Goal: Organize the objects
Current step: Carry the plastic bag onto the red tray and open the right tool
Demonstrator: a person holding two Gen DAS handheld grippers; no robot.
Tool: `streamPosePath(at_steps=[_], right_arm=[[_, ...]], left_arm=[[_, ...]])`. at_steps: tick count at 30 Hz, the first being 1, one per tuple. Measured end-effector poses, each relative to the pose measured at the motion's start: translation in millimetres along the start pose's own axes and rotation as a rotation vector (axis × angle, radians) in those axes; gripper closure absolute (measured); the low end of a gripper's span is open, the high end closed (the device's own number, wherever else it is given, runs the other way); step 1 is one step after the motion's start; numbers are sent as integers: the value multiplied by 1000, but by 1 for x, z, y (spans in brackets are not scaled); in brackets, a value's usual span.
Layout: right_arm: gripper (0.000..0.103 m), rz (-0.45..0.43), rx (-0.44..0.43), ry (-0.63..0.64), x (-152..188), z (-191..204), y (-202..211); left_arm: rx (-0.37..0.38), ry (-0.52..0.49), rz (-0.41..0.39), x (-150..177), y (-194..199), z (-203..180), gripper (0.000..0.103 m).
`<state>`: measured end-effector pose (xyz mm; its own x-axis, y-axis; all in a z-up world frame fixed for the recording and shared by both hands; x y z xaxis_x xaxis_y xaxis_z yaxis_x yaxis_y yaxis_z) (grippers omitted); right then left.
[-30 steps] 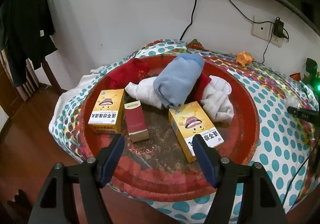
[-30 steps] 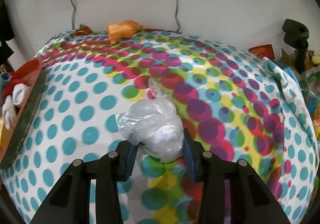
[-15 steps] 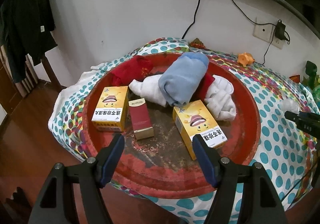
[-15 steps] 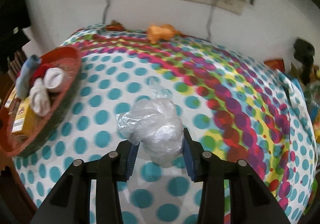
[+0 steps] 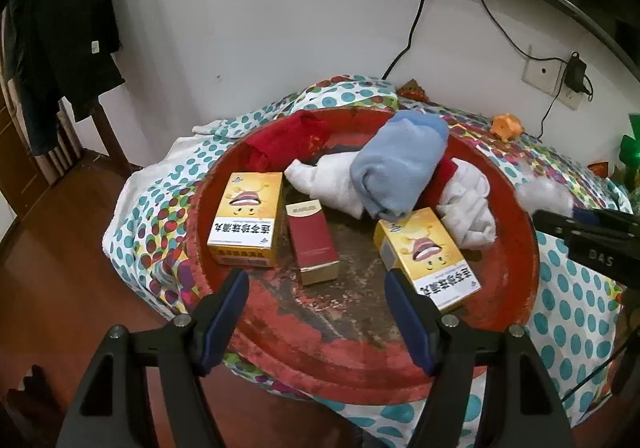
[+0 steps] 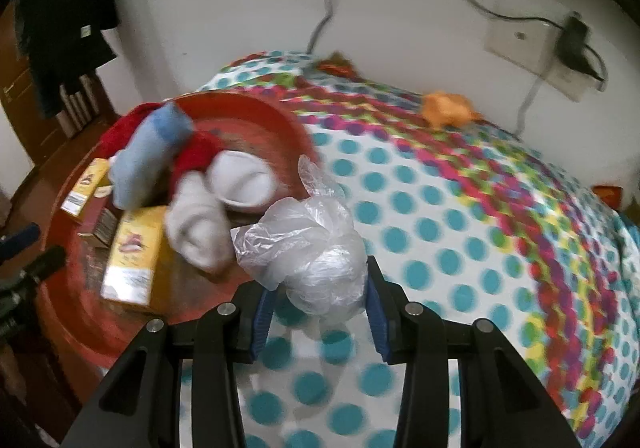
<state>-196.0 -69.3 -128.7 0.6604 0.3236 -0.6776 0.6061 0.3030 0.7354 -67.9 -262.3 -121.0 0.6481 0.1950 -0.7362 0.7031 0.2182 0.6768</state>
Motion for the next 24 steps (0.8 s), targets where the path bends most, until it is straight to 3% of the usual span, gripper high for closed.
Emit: streamPosePath(at_steps=[8, 18, 20, 22, 24], right_arm=[[64, 24, -45, 31, -11, 54, -29], [61, 22, -36, 66, -25, 74, -37], [51, 13, -14, 68, -24, 72, -34], [19, 17, 8, 59, -21, 67, -30], [18, 7, 22, 56, -18, 64, -23]], left_arm=[[-14, 10, 2, -1, -2, 7, 31], [3, 37, 33, 3, -8, 8, 31], [1, 31, 32, 3, -7, 7, 31], [1, 29, 30, 2, -6, 5, 31], [9, 28, 31, 2, -5, 3, 31]])
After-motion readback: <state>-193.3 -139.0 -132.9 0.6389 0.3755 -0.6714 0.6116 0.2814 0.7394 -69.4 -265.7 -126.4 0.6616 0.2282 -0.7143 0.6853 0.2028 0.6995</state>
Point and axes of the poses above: each gripper's, at about its wrist camera, not at the fingertips, and y roughly against the way its jaws point, z to its left, x to its underside, the point moved 7 cm from there along -y, roughly the way its jaws point, and after that the axes turned 5 degrees about -z, right-handed, at the moved point
